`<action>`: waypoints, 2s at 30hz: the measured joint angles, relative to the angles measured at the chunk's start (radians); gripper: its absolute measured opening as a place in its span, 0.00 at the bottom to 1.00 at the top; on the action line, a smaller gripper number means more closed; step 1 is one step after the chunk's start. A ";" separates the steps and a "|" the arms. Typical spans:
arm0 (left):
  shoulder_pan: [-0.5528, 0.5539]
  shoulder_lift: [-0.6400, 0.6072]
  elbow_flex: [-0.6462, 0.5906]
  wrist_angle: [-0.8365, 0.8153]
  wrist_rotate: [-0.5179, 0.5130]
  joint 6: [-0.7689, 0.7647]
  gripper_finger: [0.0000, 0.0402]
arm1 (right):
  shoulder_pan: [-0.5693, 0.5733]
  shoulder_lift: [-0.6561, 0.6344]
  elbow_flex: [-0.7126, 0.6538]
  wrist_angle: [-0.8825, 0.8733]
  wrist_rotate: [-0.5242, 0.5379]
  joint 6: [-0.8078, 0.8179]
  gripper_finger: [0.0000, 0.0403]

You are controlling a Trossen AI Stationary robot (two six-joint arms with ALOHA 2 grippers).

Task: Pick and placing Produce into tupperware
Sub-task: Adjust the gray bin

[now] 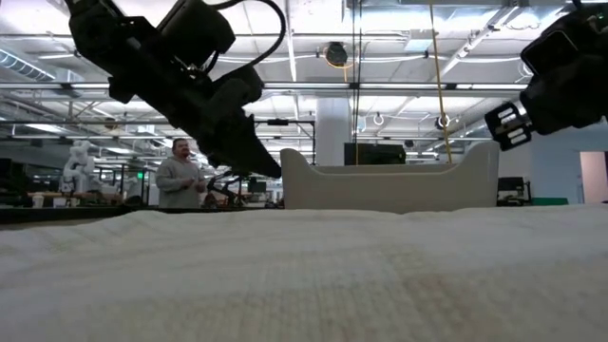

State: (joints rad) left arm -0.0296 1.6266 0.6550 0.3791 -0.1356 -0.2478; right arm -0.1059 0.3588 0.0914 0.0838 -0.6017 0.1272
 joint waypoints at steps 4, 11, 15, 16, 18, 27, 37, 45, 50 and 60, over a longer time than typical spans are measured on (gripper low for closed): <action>0.001 0.007 -0.002 -0.006 -0.002 0.003 0.00 | 0.044 0.008 0.000 -0.013 0.034 0.021 0.00; 0.004 0.028 0.008 0.030 0.002 0.001 0.00 | 0.127 0.070 -0.021 -0.024 0.211 0.069 0.00; 0.004 0.030 0.006 0.034 0.010 -0.005 0.00 | 0.153 0.106 -0.048 0.020 0.299 0.097 0.00; 0.004 0.030 0.007 0.036 0.011 -0.009 0.00 | 0.158 0.116 -0.049 0.026 0.320 0.097 0.00; 0.000 0.030 0.007 0.035 0.012 -0.013 0.00 | 0.167 0.129 -0.050 0.024 0.367 0.097 0.00; -0.029 0.042 0.007 0.042 0.012 -0.025 0.00 | 0.176 0.233 -0.053 0.079 0.419 0.086 0.00; -0.030 0.050 0.007 0.065 0.006 -0.028 0.00 | 0.176 0.437 -0.054 0.290 0.424 0.063 0.00; -0.052 0.049 0.007 0.086 0.006 -0.025 0.00 | 0.166 0.567 -0.055 0.406 0.478 0.047 0.00; -0.070 0.049 0.007 0.094 0.006 -0.026 0.00 | 0.149 0.623 -0.056 0.485 0.478 0.035 0.00; -0.092 0.049 0.007 0.094 0.006 -0.028 0.00 | 0.114 0.698 -0.056 0.583 0.479 0.017 0.00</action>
State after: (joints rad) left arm -0.1213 1.6760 0.6617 0.4728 -0.1291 -0.2760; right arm 0.0079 1.0566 0.0353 0.6667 -0.1230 0.1441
